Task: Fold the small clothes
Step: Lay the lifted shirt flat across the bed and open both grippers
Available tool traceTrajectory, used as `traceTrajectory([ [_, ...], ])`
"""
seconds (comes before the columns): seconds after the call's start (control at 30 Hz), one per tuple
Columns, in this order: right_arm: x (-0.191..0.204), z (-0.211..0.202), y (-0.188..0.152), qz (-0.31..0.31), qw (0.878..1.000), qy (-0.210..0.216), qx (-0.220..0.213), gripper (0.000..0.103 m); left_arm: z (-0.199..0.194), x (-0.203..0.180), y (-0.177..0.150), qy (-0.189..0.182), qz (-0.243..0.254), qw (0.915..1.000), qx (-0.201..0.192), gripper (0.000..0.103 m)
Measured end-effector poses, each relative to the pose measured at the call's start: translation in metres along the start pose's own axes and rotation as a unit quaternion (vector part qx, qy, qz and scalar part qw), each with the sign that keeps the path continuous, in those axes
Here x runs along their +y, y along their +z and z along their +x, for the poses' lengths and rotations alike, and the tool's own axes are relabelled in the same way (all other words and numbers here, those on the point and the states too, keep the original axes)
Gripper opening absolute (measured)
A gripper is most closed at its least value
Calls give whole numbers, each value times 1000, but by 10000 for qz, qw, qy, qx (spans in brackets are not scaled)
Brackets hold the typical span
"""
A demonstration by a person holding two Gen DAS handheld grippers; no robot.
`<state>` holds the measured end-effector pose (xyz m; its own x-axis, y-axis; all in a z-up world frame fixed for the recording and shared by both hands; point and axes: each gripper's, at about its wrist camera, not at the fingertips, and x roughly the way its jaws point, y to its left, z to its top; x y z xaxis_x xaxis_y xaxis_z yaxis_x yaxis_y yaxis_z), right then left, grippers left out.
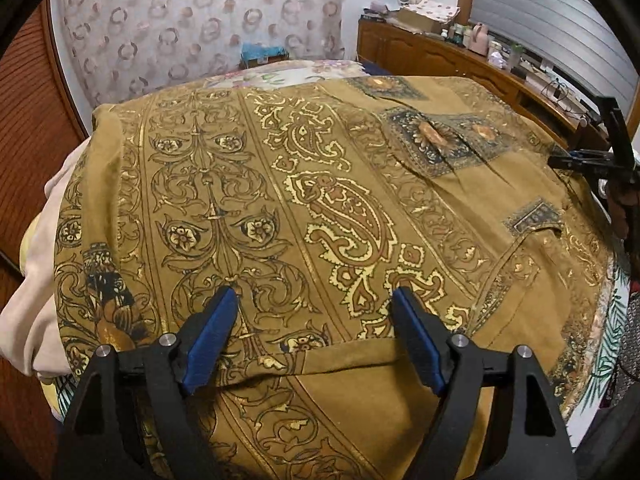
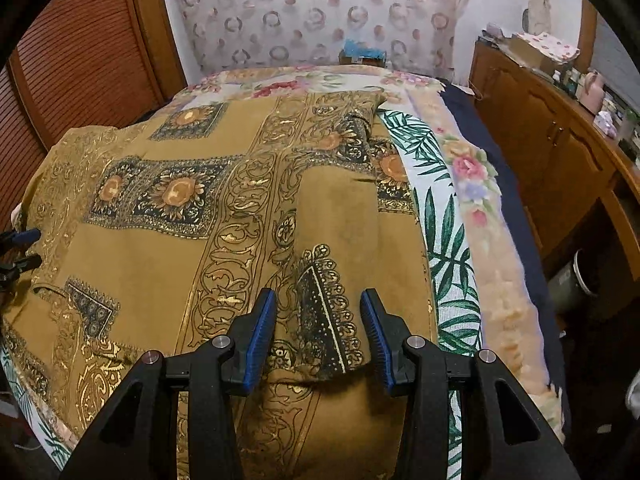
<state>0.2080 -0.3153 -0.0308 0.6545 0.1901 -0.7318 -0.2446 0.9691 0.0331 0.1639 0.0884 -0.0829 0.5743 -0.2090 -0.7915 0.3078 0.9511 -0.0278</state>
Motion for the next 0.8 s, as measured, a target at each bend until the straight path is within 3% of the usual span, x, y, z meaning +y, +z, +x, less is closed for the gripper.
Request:
traceTrajectory([
  [0.17,12,12,-11,-88,9998,-125,-157,45,3,0,2,-32,33,10000,40,87],
  [0.57,25,19,-24,-133,9993,-182,-309,46,5,-3,3,15,21,10000,43,88],
  [0.73,24,20,-23,-133,9993,-176,-300,47,-1,0,1,142,-139,9998,18,88],
  [0.8,24,19,-23,-134,9993,-172,-301,47,-10,3,-3,173,-341,9991,-160,88],
])
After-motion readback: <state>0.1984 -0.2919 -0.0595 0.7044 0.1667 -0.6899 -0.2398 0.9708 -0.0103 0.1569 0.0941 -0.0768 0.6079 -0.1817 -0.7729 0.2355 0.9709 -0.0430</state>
